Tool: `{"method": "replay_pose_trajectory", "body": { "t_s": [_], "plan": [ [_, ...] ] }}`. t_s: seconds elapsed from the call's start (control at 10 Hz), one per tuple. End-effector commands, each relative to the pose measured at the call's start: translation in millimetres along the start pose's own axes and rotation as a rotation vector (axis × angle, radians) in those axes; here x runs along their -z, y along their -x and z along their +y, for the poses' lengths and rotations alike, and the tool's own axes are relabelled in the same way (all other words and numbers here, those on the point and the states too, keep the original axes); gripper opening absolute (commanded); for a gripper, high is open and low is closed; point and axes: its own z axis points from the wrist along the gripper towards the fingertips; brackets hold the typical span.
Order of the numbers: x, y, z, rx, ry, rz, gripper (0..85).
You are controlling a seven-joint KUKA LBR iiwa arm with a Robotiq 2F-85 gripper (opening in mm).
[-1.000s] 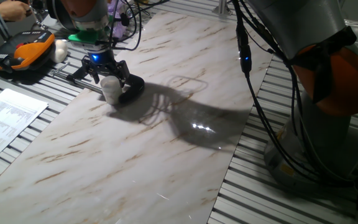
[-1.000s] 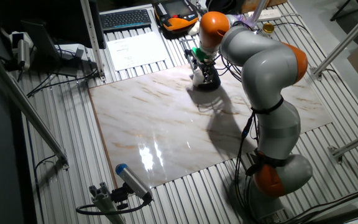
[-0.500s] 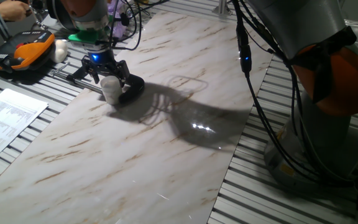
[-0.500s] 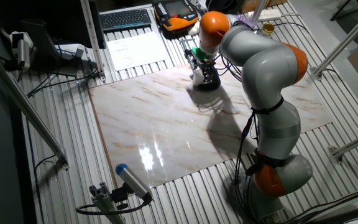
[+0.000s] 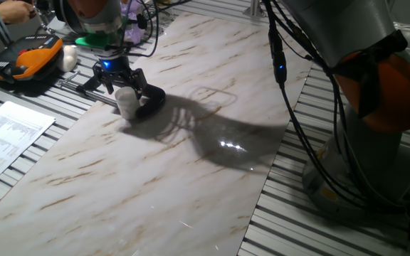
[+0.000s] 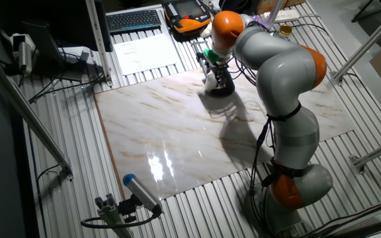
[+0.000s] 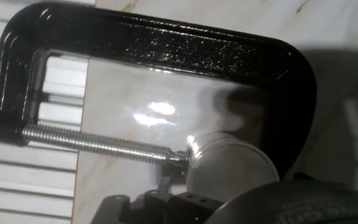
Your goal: Unscrew the lid from the jar
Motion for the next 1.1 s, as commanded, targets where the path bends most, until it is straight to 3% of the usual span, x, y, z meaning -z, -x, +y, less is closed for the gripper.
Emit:
{"method": "replay_pose_trajectory", "body": {
  "t_s": [0.0, 1.0],
  "plan": [
    [0.0, 0.2, 0.1, -0.031, 0.001, 0.003, 85.0],
    [-3.0, -0.2, -1.8, -0.236, 0.002, 0.031, 85.0]
  ]
}}
